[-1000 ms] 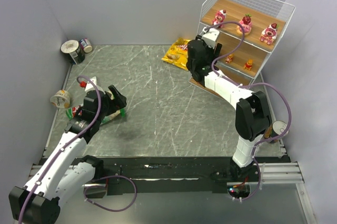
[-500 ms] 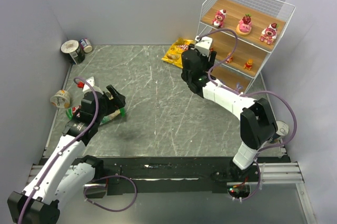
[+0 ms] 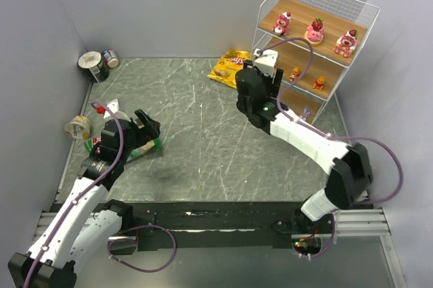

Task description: Place and organize the plastic toys onto the shelf

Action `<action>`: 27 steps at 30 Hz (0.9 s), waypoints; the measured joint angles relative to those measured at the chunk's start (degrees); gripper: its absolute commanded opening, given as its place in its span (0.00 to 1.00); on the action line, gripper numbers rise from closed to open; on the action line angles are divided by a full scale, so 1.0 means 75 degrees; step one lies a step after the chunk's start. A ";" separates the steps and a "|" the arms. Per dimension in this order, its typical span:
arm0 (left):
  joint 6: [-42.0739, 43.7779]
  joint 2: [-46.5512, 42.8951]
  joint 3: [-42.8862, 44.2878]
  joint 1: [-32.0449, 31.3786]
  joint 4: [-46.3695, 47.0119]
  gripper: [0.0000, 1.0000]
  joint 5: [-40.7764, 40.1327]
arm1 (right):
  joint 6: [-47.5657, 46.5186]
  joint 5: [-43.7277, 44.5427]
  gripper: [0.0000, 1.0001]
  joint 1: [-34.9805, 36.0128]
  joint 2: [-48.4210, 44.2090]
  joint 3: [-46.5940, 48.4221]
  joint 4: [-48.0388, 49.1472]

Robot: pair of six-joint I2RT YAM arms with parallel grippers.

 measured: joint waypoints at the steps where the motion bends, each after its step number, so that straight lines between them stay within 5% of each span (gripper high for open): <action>1: 0.0009 -0.0038 0.0000 0.0000 0.0017 0.96 0.0006 | 0.0221 -0.0064 0.77 0.0061 -0.0242 0.0006 -0.0423; 11: 0.0207 -0.0294 0.0484 0.0012 -0.0076 0.96 0.0764 | 0.2780 -0.2200 0.78 0.0609 -0.2990 0.0213 -0.5071; 18: 0.0233 -0.0236 0.1527 0.0012 -0.0498 0.96 0.0930 | 0.3127 -0.3389 0.81 0.0615 -0.5313 0.0577 -0.7385; 27: 0.0221 0.0280 0.2034 0.0012 -0.1049 0.96 0.0930 | 0.2804 -0.3654 0.93 0.0615 -0.7160 0.1061 -0.8160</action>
